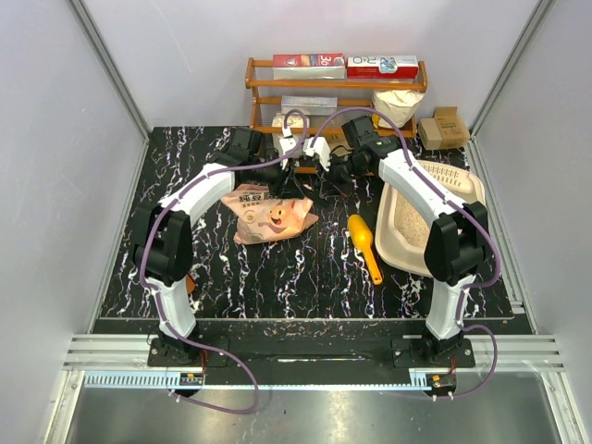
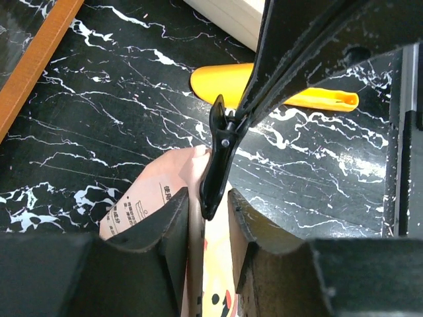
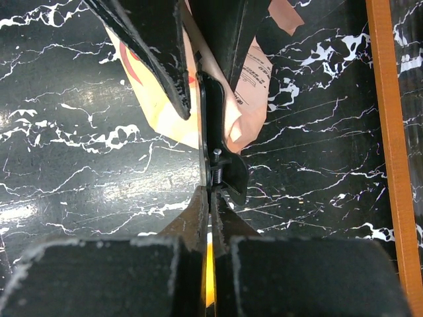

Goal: Fill the litter box with clean litter

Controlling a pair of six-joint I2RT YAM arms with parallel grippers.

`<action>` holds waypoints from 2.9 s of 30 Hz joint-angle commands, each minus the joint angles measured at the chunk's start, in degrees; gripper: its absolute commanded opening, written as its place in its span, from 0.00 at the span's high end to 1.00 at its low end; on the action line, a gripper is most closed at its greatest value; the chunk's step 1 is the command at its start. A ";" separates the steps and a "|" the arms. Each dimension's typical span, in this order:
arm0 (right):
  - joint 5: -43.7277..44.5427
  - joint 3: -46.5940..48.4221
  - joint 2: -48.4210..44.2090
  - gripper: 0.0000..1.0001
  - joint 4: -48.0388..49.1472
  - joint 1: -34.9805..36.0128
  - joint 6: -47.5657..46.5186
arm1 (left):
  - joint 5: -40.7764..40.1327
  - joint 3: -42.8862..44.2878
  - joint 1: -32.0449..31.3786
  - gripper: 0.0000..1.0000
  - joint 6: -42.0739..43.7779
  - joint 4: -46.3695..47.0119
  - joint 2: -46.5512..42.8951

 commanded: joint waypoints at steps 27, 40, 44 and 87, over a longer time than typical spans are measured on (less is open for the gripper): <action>-23.70 14.71 9.30 0.34 -15.79 -8.16 -4.88 | 8.75 2.31 -1.79 1.00 -0.79 3.57 -0.34; -24.59 20.10 14.68 0.36 -23.64 -5.87 -12.53 | 9.01 2.49 -1.79 1.00 -0.97 3.49 -0.52; -25.03 21.32 16.08 0.42 -24.69 -5.87 -12.53 | 8.93 2.40 -1.79 1.00 -0.97 3.57 -0.34; -0.26 42.51 17.40 1.00 -45.79 -1.31 -33.80 | 5.94 -7.44 4.09 0.83 -6.32 14.47 -4.21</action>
